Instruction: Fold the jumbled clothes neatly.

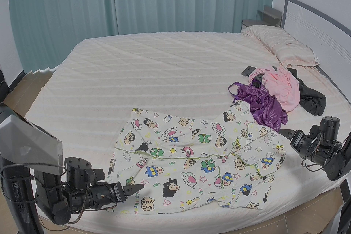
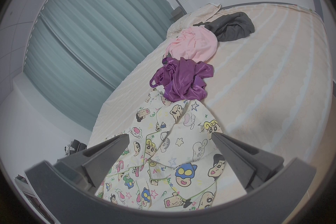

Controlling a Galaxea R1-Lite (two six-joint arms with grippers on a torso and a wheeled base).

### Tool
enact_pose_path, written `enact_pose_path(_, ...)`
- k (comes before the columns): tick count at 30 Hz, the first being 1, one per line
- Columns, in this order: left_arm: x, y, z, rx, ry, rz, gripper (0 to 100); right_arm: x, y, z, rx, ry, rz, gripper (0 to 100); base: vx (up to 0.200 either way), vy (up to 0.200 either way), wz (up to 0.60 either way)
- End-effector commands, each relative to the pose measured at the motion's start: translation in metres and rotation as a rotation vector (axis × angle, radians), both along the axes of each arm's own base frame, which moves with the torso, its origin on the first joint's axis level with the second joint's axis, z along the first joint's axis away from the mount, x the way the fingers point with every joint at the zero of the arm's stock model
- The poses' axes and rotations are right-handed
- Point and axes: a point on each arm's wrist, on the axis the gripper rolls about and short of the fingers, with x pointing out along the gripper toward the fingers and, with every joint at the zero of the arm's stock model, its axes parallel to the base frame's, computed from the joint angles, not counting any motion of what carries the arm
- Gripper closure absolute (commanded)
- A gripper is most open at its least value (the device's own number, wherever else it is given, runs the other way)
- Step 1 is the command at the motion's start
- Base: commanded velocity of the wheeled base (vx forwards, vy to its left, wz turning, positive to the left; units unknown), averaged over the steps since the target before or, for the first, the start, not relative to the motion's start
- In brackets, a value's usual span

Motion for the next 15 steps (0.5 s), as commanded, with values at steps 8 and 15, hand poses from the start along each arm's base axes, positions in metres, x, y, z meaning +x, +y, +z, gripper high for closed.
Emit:
enact_pose_path(8, -0.0189, -0.0119, -0.0070, 0.054, 0.050, -0.051, 0, 0.0003, 0.0001, -0.0002, 0.000, 0.000, 0.000, 0, 0.000, 0.000, 0.00)
enact_pose_path(15, -0.0207, -0.0102, 0.0014, 0.034, 0.023, -0.041, 0, 0.0003, 0.0001, -0.0002, 0.000, 0.000, 0.000, 0, 0.000, 0.000, 0.00)
